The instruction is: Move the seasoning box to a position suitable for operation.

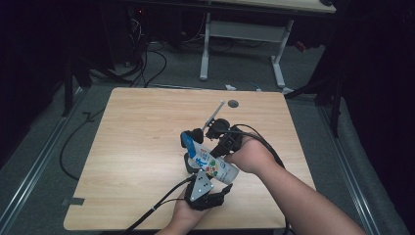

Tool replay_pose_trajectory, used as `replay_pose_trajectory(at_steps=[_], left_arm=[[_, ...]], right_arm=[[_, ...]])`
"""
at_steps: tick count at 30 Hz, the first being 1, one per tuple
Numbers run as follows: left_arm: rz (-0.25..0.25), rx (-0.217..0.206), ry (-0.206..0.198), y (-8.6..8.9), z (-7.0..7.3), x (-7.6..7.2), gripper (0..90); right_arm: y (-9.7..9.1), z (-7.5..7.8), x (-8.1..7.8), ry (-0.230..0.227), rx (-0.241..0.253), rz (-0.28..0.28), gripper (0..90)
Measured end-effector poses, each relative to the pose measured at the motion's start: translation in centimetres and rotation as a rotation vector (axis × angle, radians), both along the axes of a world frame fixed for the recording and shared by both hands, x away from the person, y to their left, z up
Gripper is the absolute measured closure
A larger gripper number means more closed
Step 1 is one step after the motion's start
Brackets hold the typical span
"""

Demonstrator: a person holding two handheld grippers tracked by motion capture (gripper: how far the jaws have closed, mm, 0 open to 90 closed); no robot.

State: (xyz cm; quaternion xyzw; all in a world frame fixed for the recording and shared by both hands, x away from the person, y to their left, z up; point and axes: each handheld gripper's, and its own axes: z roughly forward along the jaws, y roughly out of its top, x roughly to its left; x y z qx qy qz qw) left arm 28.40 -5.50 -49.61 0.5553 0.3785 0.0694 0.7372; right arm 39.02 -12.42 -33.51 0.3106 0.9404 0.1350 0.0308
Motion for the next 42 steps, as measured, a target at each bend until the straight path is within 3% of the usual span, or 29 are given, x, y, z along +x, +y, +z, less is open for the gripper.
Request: replay_pose_trajectory(at_steps=[42], left_arm=[[0.003, -0.001, -0.005, 0.02, 0.00, -0.04, 40.4]], right_arm=[[0.07, -0.01, 0.11, 0.006, 0.006, 0.006, 90.0]])
